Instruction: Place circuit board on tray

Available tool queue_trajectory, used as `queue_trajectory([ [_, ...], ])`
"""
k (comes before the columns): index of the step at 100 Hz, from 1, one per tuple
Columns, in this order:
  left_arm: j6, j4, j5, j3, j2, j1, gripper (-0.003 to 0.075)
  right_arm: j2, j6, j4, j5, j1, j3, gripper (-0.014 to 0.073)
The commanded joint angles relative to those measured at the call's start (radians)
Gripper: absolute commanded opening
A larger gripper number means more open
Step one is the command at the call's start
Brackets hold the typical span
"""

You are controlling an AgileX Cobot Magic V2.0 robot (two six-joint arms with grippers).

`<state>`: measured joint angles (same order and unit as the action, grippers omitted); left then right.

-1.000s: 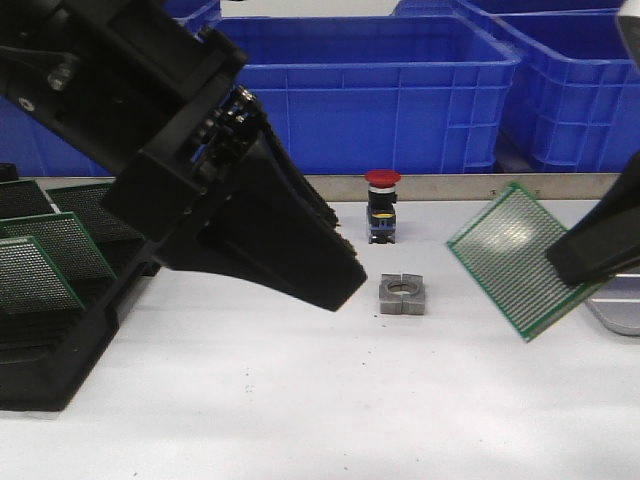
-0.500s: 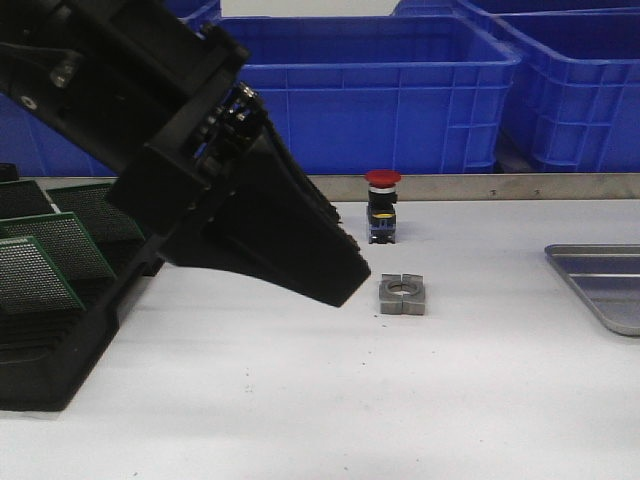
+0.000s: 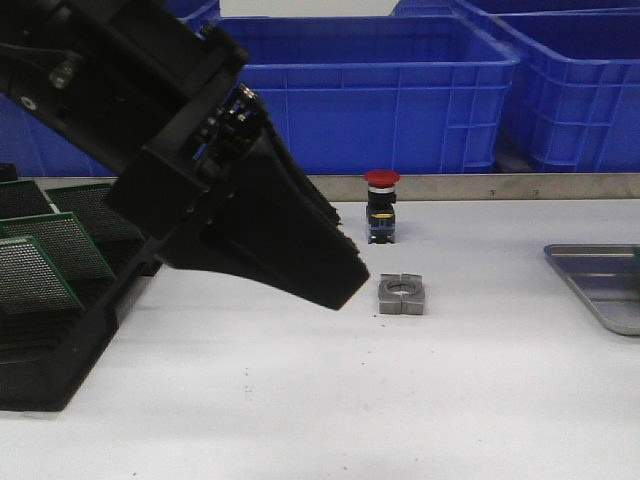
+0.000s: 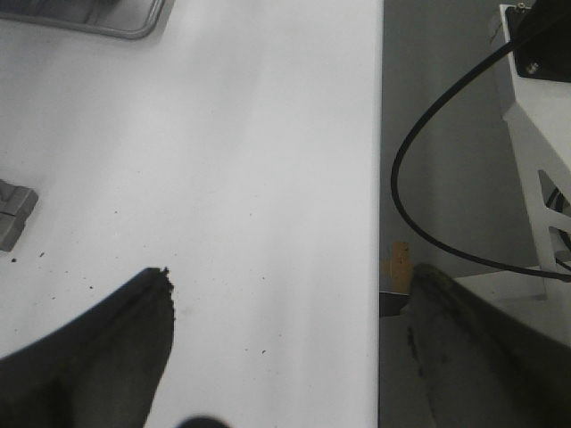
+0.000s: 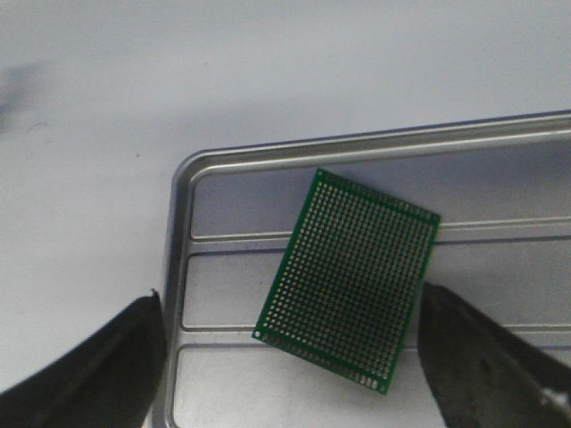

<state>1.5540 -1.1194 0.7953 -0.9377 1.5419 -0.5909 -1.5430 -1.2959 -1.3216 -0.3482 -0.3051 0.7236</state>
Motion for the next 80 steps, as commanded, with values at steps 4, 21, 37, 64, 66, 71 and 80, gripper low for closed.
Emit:
queue_trajectory([
  [4, -0.002, 0.021, 0.010, -0.028, -0.057, -0.005, 0.0505, 0.033, -0.030, -0.013, 0.008, -0.005, 0.029, 0.0629],
  [21, -0.021, 0.145, 0.019, -0.028, -0.182, 0.052, 0.0505, 0.033, -0.030, -0.013, -0.005, -0.005, 0.029, 0.0629],
  [37, -0.058, 0.356, 0.019, -0.028, -0.319, 0.148, 0.0505, 0.033, -0.033, -0.013, -0.003, -0.005, 0.029, 0.0629],
  [64, -0.276, 0.865, 0.111, -0.028, -0.413, 0.325, 0.0505, 0.033, -0.033, -0.013, -0.005, -0.005, 0.029, 0.0629],
  [66, -0.283, 0.898, 0.125, -0.028, -0.413, 0.339, 0.0505, 0.033, -0.033, -0.013, -0.007, -0.005, 0.029, 0.0629],
  [71, -0.299, 0.970, 0.149, -0.028, -0.409, 0.378, 0.0505, 0.033, -0.033, -0.013, -0.008, -0.005, 0.029, 0.0629],
  [80, -0.301, 1.012, 0.151, -0.024, -0.402, 0.437, 0.0505, 0.033, -0.033, -0.013, -0.011, -0.005, 0.029, 0.0629],
])
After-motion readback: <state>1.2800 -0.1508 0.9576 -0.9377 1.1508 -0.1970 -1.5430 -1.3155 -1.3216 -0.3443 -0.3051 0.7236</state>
